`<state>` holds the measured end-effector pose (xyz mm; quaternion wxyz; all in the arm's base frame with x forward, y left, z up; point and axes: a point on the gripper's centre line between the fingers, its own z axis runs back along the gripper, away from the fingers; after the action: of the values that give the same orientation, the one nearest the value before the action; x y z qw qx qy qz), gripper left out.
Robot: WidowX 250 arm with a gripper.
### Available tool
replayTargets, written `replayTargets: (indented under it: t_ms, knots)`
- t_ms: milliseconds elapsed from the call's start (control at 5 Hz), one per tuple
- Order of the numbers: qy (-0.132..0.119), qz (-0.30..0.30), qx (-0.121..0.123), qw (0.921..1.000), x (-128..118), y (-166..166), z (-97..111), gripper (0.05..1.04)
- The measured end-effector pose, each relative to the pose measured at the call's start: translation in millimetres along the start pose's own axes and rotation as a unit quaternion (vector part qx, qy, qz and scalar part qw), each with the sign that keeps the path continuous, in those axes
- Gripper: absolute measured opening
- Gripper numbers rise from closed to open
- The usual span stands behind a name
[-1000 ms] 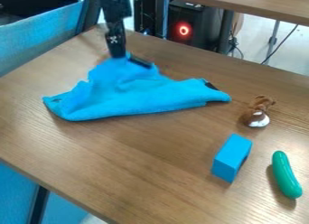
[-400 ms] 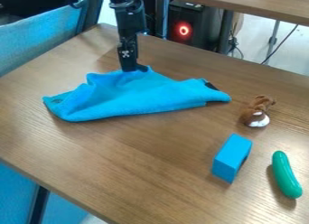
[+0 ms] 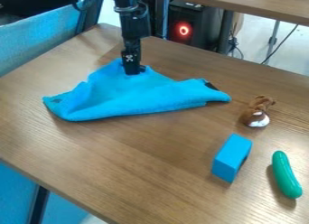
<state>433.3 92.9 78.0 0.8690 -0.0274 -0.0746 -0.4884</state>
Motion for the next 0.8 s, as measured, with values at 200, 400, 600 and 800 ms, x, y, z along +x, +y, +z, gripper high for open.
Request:
replayTargets:
  t_ms: [200, 400, 600, 800]
  knots:
    - [-0.008, 0.001, -0.019, 0.9998, 3.1, -5.4, 3.4, 0.968]
    - [-0.005, 0.012, -0.013, 0.9998, 2.6, -3.4, 4.1, 0.695]
    - [-0.005, 0.010, -0.013, 0.9999, 2.7, -2.9, 3.8, 0.499]
    - [-0.005, 0.010, 0.003, 0.9999, 3.1, 4.1, 9.2, 0.793]
